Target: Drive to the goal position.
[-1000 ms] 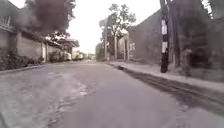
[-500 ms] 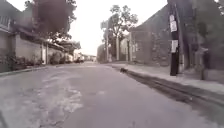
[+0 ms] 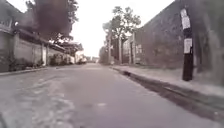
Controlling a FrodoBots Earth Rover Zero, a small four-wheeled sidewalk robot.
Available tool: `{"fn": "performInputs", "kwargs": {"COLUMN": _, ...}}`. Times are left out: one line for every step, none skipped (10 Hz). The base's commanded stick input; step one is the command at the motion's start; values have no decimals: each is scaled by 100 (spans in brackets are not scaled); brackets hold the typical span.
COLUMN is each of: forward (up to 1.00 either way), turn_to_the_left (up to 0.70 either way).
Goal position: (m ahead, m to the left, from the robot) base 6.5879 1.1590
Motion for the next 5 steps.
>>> {"fn": "performInputs", "kwargs": {"forward": 100, "turn_to_the_left": 0}}
{"fn": "performInputs", "kwargs": {"forward": 100, "turn_to_the_left": 0}}
{"fn": "performInputs", "kwargs": {"forward": 100, "turn_to_the_left": 0}}
{"fn": "performInputs", "kwargs": {"forward": 100, "turn_to_the_left": 0}}
{"fn": "performInputs", "kwargs": {"forward": 100, "turn_to_the_left": 0}}
